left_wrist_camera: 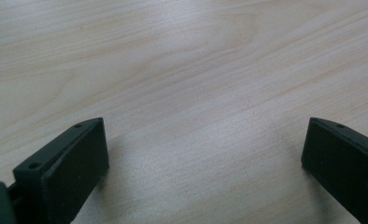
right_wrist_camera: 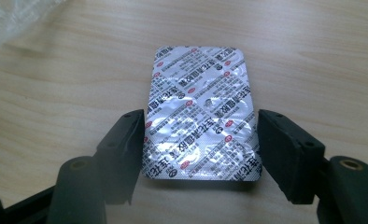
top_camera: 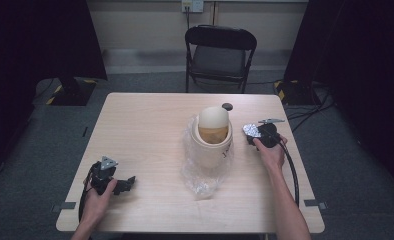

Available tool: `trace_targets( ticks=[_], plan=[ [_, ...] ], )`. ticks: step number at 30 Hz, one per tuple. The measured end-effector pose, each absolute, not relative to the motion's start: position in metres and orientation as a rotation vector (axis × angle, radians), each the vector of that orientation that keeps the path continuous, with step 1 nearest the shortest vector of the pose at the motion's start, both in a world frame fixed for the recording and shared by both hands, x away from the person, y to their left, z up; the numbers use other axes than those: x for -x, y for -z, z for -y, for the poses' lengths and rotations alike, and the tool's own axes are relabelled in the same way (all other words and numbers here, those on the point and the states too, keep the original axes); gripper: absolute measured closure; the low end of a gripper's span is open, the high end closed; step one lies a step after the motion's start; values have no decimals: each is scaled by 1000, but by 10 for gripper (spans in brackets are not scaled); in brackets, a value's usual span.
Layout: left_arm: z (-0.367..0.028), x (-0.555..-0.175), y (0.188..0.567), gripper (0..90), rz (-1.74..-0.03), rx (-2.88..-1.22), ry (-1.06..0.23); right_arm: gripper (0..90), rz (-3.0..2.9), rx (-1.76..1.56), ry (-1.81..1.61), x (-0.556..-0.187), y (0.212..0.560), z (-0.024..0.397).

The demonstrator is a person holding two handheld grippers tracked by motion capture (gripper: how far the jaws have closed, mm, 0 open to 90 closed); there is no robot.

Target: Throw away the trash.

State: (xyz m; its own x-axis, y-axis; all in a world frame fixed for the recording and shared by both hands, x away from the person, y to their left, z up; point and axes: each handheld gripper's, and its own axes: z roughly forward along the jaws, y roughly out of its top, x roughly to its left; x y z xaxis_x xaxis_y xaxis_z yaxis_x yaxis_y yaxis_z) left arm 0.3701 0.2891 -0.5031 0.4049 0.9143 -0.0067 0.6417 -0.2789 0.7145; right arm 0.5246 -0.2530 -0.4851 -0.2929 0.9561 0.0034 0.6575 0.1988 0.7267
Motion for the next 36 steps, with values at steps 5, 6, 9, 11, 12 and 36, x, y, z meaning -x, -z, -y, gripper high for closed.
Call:
trace_targets(
  ticks=[5, 6, 9, 11, 12, 36],
  plan=[
    [-289, -370, 503, 0, -1321, -2021, -547, 342, -2029, -1492, -894, -514, 480, 255],
    [-289, -370, 503, 0, -1320, -2022, -547, 342, -2030, -1496, -900, -512, 480, 256],
    [-289, -370, 503, 0, -1321, -2022, -547, 342, -2025, -1501, -927, -504, 479, 260],
    [-289, -370, 503, 0, -1321, -2022, -547, 342, -2024, -1500, -934, -500, 478, 262],
    [-289, -370, 503, 0, -1321, -2022, -546, 342, -2021, -1509, -935, -499, 477, 263],
    [-289, -370, 503, 0, -1321, -2022, -546, 342, -2031, -1434, -1079, -460, 454, 269]
  ],
)
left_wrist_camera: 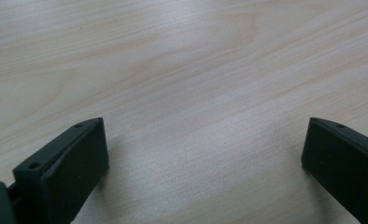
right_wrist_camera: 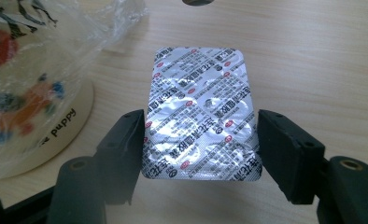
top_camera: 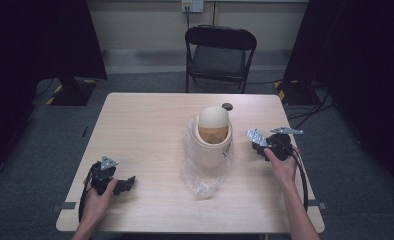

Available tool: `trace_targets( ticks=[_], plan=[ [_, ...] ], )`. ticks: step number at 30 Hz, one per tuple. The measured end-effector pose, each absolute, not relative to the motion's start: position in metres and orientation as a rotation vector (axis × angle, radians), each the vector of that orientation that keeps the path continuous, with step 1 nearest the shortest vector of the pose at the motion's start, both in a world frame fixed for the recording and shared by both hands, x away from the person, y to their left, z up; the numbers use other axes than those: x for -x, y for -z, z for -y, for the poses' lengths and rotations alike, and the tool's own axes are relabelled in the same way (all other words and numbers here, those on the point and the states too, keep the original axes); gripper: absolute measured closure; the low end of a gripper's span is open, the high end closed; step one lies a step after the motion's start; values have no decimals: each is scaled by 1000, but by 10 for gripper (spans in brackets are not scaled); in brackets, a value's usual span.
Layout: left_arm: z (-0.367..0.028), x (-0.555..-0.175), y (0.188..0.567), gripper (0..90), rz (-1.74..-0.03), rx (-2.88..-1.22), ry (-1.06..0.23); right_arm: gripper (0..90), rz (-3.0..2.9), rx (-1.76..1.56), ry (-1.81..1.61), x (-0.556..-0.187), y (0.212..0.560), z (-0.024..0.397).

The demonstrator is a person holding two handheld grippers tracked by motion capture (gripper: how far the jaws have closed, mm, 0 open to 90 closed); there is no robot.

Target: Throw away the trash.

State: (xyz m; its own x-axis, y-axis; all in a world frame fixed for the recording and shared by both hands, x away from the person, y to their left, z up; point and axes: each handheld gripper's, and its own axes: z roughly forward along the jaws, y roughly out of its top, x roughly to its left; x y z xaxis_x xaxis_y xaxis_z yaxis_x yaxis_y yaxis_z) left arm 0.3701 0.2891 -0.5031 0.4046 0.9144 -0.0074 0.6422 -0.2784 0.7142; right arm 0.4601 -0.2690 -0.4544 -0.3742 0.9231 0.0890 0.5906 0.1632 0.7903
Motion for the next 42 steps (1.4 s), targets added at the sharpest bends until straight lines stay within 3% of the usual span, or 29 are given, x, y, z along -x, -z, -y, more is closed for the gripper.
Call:
trace_targets(
  ticks=[7, 42],
  plan=[
    [-289, -370, 503, 1, -1321, -2023, -547, 342, -2034, -1426, -1097, -458, 450, 267],
    [-289, -370, 503, 0, -1320, -2022, -547, 342, -2049, -1240, -1223, -380, 375, 242]
  ],
)
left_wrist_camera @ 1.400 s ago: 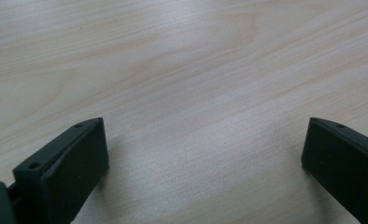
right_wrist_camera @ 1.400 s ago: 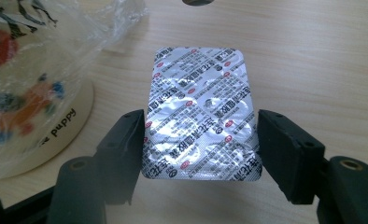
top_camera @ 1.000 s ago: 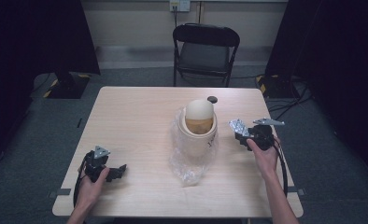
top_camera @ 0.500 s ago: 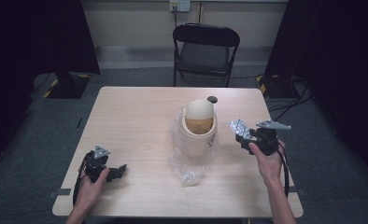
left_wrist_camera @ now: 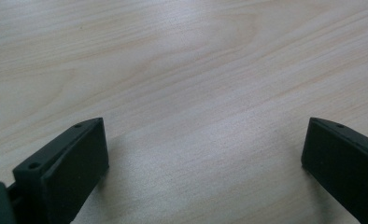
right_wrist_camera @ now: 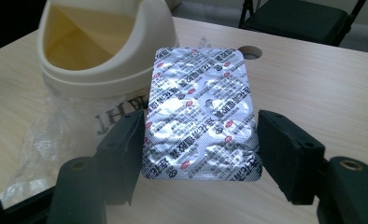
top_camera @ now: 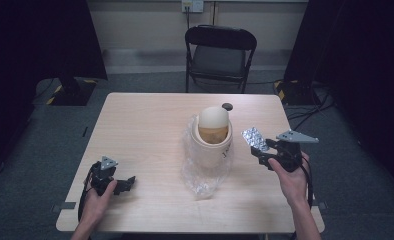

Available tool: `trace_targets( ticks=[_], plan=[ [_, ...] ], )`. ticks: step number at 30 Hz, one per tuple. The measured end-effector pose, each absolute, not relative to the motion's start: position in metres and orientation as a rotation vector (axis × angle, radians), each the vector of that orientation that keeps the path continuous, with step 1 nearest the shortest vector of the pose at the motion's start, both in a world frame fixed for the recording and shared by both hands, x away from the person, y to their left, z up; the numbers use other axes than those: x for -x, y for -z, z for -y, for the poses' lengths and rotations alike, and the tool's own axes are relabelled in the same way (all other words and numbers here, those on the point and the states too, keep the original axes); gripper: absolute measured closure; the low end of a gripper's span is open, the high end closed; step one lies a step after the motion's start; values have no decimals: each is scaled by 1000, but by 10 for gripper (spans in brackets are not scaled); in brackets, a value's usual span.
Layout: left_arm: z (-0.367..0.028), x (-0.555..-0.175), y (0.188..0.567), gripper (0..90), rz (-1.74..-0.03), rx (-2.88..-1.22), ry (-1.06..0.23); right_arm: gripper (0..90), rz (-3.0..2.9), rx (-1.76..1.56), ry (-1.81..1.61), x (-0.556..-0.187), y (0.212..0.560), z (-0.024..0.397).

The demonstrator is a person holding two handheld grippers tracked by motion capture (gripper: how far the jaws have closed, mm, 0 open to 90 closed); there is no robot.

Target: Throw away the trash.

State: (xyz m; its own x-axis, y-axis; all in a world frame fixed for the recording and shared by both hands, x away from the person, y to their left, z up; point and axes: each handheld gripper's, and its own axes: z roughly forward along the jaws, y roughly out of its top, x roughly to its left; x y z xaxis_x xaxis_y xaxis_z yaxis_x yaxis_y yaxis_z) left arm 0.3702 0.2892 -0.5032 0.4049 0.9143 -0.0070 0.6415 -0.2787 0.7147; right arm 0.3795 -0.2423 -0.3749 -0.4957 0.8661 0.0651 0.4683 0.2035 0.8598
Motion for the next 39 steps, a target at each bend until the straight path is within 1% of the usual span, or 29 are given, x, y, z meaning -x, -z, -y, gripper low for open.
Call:
trace_targets(
  ticks=[9, 15, 28, 39],
  plan=[
    [-289, -370, 503, 0, -1321, -2022, -546, 342, -2075, -1170, -1253, -363, 357, 229],
    [-289, -370, 503, 0, -1321, -2022, -546, 342, -2122, -1103, -1285, -356, 348, 211],
    [-289, -370, 503, 0, -1321, -2021, -546, 342, -2242, -1075, -1284, -373, 358, 180],
    [-289, -370, 503, 0, -1322, -2021, -546, 342, -2271, -1113, -1256, -391, 360, 172]
  ],
)
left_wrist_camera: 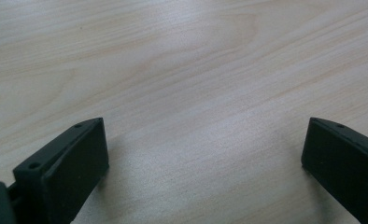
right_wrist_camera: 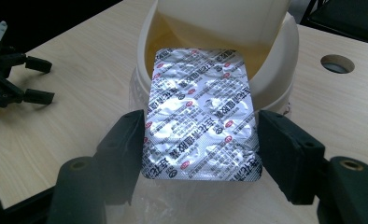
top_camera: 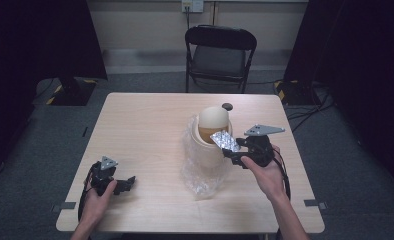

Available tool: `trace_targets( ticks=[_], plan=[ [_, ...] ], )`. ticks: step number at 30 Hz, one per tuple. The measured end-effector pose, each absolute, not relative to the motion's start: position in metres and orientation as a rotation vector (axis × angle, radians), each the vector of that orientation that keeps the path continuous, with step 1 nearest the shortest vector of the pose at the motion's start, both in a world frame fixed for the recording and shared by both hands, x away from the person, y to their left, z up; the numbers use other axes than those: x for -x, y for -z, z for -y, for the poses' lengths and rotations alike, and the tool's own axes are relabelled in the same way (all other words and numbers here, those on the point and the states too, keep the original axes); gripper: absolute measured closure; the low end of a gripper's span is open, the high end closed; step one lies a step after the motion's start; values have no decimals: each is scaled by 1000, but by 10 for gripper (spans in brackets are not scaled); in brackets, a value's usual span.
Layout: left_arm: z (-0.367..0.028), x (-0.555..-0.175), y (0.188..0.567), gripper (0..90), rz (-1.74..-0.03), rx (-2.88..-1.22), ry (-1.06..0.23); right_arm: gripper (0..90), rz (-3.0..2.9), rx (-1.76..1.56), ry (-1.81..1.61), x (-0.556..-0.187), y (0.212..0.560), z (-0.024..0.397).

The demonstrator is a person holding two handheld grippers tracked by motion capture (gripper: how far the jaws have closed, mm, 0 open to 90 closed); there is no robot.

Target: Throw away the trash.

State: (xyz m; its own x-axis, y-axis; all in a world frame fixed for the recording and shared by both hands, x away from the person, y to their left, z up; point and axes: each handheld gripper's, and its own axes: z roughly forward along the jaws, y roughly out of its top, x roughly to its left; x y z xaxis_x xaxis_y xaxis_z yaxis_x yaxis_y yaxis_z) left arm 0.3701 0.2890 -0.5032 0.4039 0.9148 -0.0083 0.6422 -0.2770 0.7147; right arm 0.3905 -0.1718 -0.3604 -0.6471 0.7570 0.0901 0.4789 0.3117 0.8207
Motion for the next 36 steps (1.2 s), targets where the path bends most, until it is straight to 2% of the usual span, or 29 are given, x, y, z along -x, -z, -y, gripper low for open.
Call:
trace_targets(
  ticks=[26, 30, 31, 32, 33, 36],
  plan=[
    [-289, -370, 503, 0, -1321, -2022, -547, 351, -2218, -1122, -1257, -413, 352, 154],
    [-289, -370, 503, 0, -1321, -2021, -547, 373, -2202, -1129, -1276, -417, 355, 151],
    [-289, -370, 503, 0, -1321, -2022, -546, 410, -2201, -1127, -1277, -417, 355, 151],
    [-289, -370, 503, 0, -1321, -2022, -546, 410, -2201, -1127, -1277, -417, 355, 151],
    [-289, -370, 503, 0, -1321, -2022, -546, 367, -2188, -1132, -1274, -416, 355, 151],
    [-289, -370, 503, 0, -1321, -2021, -546, 365, -2179, -1126, -1272, -415, 354, 151]
  ],
)
